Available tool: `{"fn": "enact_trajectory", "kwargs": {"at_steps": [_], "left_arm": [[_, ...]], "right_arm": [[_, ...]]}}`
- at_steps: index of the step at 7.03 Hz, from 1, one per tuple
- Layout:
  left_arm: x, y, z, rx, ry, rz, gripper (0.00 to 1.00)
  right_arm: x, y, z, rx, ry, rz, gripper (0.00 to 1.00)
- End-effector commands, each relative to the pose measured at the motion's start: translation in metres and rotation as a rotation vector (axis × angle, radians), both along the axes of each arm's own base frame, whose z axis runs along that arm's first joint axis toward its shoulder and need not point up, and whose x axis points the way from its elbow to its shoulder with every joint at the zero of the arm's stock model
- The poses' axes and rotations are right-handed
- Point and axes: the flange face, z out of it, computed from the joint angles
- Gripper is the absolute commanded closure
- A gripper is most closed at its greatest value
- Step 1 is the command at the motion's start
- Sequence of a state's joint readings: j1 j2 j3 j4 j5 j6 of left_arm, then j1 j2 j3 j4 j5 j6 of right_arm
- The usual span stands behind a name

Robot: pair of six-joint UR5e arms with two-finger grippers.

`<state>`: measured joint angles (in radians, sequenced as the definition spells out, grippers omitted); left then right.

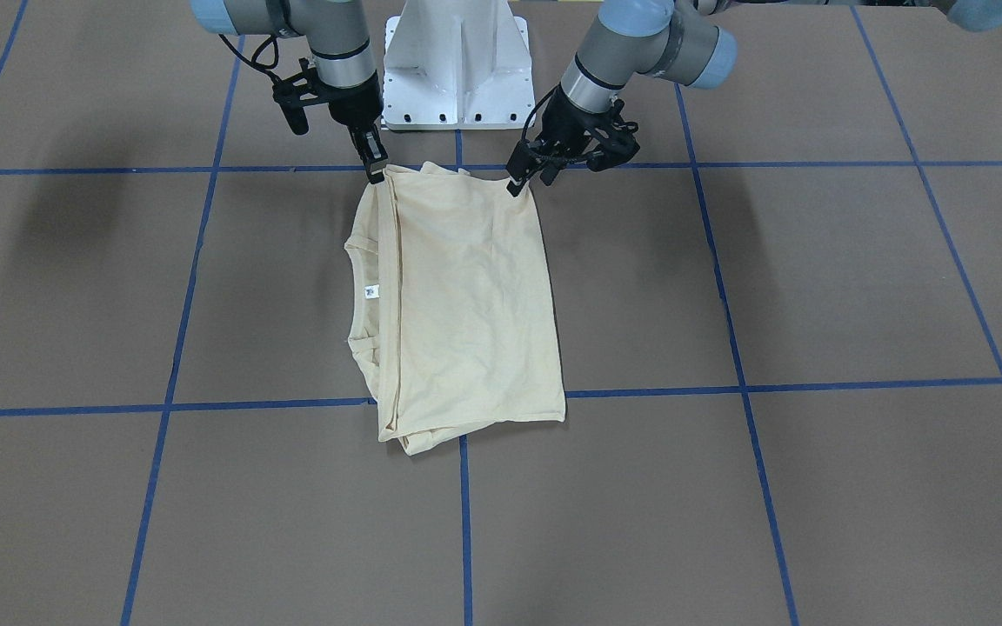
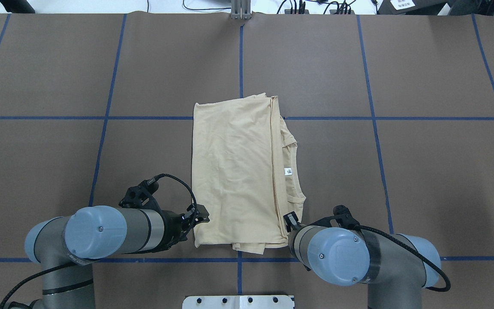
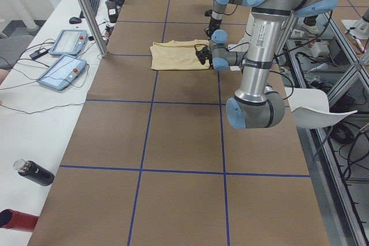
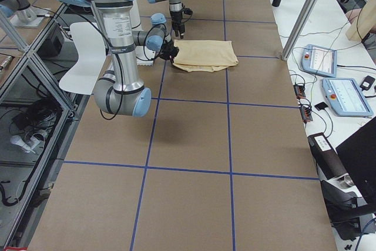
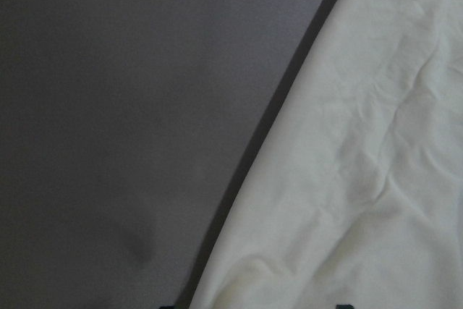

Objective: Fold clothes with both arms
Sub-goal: 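Lift the near edge with both grippers and fold it over toward the far edge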

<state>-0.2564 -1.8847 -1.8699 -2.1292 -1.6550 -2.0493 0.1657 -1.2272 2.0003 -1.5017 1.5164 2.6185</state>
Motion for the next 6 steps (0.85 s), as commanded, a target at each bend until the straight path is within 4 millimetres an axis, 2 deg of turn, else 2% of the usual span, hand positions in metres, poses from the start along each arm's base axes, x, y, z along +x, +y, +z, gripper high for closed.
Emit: {"fn": "enact_trajectory", "kwargs": {"at_steps": [1, 3, 4, 6], "left_arm": [[0.004, 0.001, 0.004, -0.018, -0.007, 0.0, 0.24], [0.015, 0.014, 0.006, -0.029, -0.012, 0.022, 0.3], [0.022, 0.024, 0.0, -0.072, 0.003, 0.021, 0.36], [0.023, 0.028, 0.003, -0.075, -0.001, 0.026, 0.39]], "right_arm": [[0.0, 0.0, 0.0, 0.0, 0.0, -0.001, 1.0], [0.0, 0.0, 0.0, 0.001, 0.0, 0.001, 1.0], [0.0, 0.0, -0.001, 0.001, -0.001, 0.001, 1.0], [0.0, 0.0, 0.0, 0.0, 0.002, 0.001, 1.0]]}}
